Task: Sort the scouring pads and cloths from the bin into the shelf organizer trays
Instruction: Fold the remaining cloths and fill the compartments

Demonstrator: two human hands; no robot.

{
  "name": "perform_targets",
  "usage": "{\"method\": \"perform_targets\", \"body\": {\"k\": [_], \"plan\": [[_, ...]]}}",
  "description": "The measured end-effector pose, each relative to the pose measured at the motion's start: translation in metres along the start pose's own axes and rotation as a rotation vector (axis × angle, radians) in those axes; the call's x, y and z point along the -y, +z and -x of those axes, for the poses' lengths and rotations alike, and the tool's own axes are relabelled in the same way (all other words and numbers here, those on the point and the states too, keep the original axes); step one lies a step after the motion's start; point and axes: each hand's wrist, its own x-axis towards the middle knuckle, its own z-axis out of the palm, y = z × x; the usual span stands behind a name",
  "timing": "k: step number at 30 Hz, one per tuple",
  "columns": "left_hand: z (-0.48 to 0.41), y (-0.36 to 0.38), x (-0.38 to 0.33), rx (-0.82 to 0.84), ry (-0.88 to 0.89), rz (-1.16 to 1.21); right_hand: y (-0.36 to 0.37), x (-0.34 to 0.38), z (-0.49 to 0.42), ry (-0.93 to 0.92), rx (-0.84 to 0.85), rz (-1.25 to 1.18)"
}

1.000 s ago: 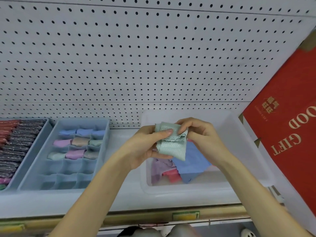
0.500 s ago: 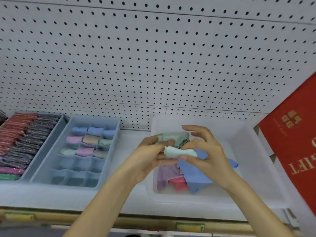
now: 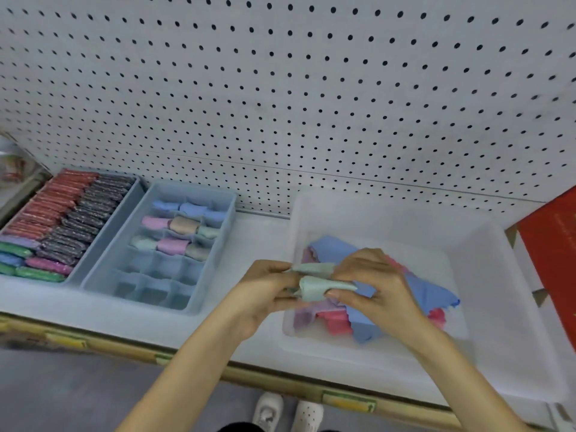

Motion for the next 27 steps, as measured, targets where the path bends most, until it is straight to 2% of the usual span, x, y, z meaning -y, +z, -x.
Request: {"method": "perform_targets", "body": {"k": [2, 6, 10, 14, 17, 20, 22, 25, 27], "plan": [[0.002, 0.002, 0.005, 0.016, -0.029, 0.111, 0.002, -0.001, 0.005, 0.074, -0.019, -0.041], [0.006, 0.012, 0.013, 0.025, -0.031, 0.264, 0.015, -0.001, 0.004, 0.415, -0.056, -0.256], [0.006, 0.010, 0.021, -0.017, -0.108, 0.421, 0.025, -0.001, -0.003, 0.571, -0.049, -0.391], [0.013, 0.001, 0.025, -0.043, 0.017, 0.065, 0.038, 0.013, -0.012, 0.605, -0.037, -0.295], [0.014, -0.015, 0.030, -0.123, 0.113, 0.075, 0.054, 0.024, -0.024, 0.715, -0.094, -0.267], [0.013, -0.040, 0.034, -0.151, 0.158, 0.184, 0.077, 0.039, -0.039, 0.987, -0.119, -0.491], [0.013, -0.053, 0.034, -0.197, 0.168, 0.231, 0.093, 0.049, -0.046, 1.120, -0.138, -0.750], [0.012, -0.096, 0.034, -0.259, 0.188, 0.222, 0.133, 0.063, -0.069, 1.195, -0.219, -1.094], [0.013, -0.135, 0.029, -0.252, 0.203, 0.173, 0.164, 0.070, -0.086, 1.191, -0.269, -1.201]]}}
